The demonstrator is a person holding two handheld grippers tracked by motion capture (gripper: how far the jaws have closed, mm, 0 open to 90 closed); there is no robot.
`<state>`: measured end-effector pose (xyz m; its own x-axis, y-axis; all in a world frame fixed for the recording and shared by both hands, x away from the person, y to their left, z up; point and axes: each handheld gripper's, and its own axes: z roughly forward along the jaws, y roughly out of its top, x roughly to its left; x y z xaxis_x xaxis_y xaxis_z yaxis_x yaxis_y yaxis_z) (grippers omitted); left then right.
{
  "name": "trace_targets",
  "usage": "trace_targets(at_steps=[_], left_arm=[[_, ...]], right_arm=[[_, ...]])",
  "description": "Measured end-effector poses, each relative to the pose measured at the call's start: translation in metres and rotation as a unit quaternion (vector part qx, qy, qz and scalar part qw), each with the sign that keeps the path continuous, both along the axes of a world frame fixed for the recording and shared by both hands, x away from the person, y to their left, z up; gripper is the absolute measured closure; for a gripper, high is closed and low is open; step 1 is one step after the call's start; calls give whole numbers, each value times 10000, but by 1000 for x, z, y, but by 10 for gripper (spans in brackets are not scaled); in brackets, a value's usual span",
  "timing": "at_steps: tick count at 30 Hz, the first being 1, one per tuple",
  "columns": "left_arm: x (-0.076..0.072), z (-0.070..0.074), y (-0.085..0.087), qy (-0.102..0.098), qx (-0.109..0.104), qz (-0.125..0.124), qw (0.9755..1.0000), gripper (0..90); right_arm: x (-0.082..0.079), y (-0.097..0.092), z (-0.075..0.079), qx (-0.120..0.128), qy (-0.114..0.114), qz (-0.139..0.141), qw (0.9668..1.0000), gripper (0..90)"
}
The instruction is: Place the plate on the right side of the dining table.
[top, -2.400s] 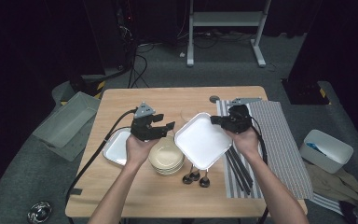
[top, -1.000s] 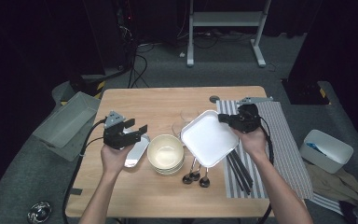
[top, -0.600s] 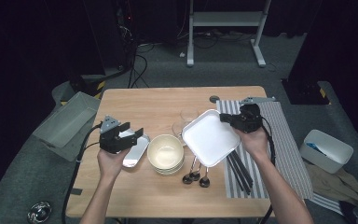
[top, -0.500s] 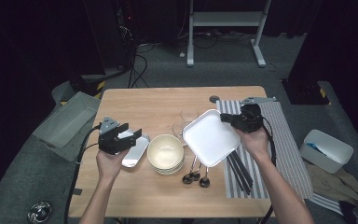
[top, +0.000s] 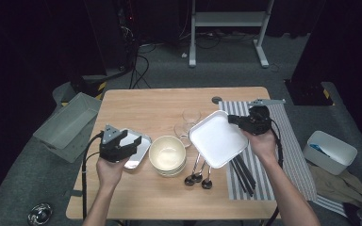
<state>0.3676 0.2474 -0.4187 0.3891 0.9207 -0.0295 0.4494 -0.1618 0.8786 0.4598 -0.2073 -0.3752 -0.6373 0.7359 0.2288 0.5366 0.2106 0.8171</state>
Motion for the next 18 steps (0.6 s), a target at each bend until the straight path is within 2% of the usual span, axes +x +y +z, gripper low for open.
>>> trace_targets(at_steps=[5, 15, 18], left_arm=[[-4, -8, 7, 53, -88, 111, 9999, 364], [-19, -26, 20, 48, -36, 313, 9995, 357], [-25, -34, 28, 99, -102, 421, 9990, 355]], right_arm=[[-1, -4, 0, 27, -1, -50, 10000, 890], [-2, -11, -2, 61, 7, -157, 9999, 890], [-2, -14, -2, 70, 7, -187, 9998, 890]])
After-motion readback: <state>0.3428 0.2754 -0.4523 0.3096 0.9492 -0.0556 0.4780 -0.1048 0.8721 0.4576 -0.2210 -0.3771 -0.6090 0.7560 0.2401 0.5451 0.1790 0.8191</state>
